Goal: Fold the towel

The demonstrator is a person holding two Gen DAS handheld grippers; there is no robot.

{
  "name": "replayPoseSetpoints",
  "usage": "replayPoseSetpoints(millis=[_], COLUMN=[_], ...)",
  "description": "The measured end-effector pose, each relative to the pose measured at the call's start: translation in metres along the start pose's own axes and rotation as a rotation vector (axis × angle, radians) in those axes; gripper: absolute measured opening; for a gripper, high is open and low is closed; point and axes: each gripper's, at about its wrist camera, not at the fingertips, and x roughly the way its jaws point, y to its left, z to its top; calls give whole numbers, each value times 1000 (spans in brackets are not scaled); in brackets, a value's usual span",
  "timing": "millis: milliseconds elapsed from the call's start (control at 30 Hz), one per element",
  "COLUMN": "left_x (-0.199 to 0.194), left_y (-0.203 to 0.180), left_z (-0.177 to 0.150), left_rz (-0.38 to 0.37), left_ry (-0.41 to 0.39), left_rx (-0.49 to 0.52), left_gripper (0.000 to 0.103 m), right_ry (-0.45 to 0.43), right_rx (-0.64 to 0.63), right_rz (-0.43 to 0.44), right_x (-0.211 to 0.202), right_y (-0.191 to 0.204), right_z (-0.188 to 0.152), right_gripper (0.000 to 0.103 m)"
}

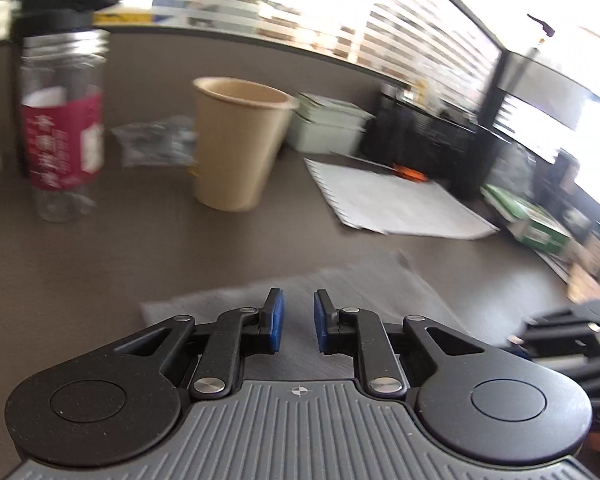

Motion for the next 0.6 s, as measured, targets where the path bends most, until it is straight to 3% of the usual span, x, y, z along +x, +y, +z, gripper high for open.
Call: replayPoseSetpoints(millis=[133, 267, 400, 500, 600], left_x=[-32, -43, -16, -1, 2], left_y=[-9, -33, -36, -23, -15], left_z=[0, -10, -17, -13, -9], left_rz=[-105, -226, -216, -196, -112], left_ry=[-19, 43, 120, 125, 87], left_rx=[14, 79, 67, 2, 18], left_gripper=[26, 27, 24, 23, 21], right_ry=[-1, -3, -4, -4, -4], right_rx=[2, 4, 5, 5, 4], right_rz=[3, 6, 9, 10, 13], right_x=[-1, -1, -2, -2, -2], right_y=[0, -1, -1, -1, -1], right_z=[0, -1, -1, -2, -1], right_gripper=[11, 11, 11, 11, 11])
